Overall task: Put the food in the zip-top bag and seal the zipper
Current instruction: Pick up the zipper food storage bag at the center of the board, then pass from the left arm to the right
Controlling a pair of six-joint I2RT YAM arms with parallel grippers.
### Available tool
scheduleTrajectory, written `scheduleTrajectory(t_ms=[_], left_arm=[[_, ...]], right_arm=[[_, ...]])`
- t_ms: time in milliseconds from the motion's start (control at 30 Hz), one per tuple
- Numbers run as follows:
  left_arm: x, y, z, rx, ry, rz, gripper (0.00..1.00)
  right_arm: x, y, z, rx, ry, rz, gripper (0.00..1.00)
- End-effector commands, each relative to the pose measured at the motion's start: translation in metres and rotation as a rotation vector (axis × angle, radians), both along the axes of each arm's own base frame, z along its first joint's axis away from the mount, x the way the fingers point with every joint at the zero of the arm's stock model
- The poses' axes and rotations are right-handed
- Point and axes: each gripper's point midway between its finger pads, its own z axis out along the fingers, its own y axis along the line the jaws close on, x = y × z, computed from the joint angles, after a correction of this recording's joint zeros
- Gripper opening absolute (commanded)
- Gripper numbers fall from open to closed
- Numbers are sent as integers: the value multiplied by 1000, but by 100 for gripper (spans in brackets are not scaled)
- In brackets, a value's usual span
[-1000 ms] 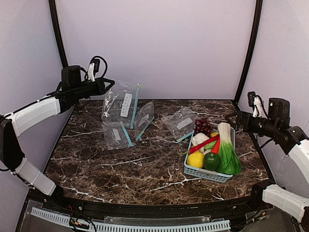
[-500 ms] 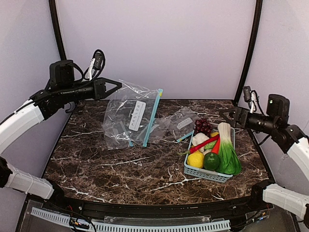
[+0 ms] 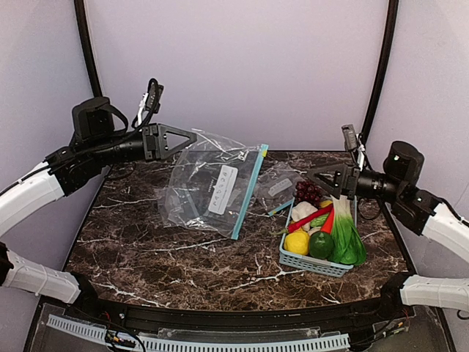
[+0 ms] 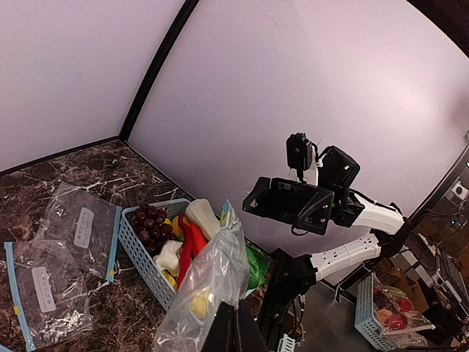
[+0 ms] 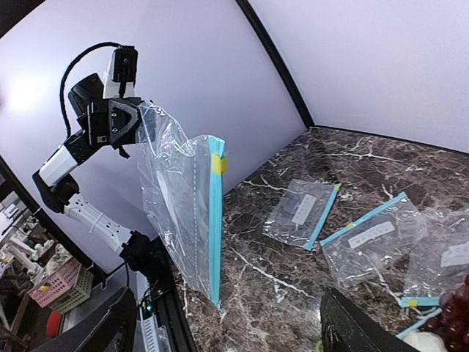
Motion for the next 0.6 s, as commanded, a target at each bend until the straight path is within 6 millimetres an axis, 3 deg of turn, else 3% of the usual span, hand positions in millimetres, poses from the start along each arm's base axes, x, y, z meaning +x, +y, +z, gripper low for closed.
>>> scheduleTrajectory(t_ms=[0,267,567], left_arm=[[-26,1,28,-84,-47,-58,1],[-42,-3,31,-94,-55,-115,1],[-50,-2,31,-100,-51,-135,1]], right_arm=[[-14,29,29,82,-110,113,82],[-14,72,36,100,-153,231,61],[-19,91,57,149,-223,315,48]])
